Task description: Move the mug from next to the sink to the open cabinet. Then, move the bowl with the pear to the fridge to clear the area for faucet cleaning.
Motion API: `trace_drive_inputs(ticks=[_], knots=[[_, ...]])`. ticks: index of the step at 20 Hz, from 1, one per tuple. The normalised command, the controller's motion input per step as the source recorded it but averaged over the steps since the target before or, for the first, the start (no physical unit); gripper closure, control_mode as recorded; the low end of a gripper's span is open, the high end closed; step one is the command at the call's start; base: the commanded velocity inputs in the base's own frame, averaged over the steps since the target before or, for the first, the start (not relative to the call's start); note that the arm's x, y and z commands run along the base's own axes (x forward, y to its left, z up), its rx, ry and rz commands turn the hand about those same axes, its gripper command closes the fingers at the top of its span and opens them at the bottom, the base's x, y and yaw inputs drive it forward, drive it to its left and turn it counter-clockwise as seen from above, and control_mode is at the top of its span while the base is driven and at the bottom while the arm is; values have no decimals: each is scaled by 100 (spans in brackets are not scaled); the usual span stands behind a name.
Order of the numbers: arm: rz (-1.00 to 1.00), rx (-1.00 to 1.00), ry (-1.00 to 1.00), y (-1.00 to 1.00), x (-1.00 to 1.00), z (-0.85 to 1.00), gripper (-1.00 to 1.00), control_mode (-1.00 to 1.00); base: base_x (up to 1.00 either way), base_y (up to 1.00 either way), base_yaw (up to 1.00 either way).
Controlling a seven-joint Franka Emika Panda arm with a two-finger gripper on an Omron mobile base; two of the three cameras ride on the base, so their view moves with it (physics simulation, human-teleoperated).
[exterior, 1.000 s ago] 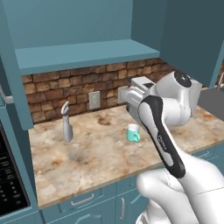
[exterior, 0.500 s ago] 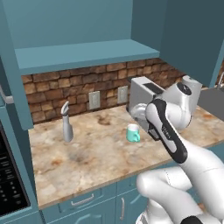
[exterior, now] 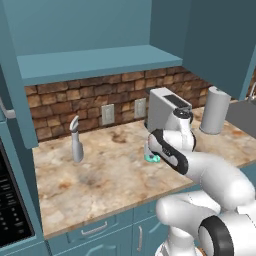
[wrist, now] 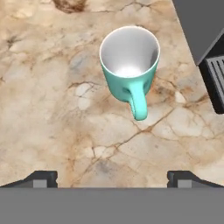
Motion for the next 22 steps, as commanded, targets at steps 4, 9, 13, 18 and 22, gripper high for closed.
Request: trace_drive_inputs(ticks=[4, 9, 13, 18, 22], knots=[[0, -3, 18, 0, 16, -14, -100, -100, 0, 0, 0], [0, 0, 0, -12, 9, -3, -100, -100, 0, 0, 0], [0, 0, 0, -19, 31, -1, -100, -100, 0, 0, 0], [1, 0, 0, -23, 7, -6, -100, -100, 0, 0, 0], [0, -3, 0, -1, 0, -37, -100, -100, 0, 0, 0]])
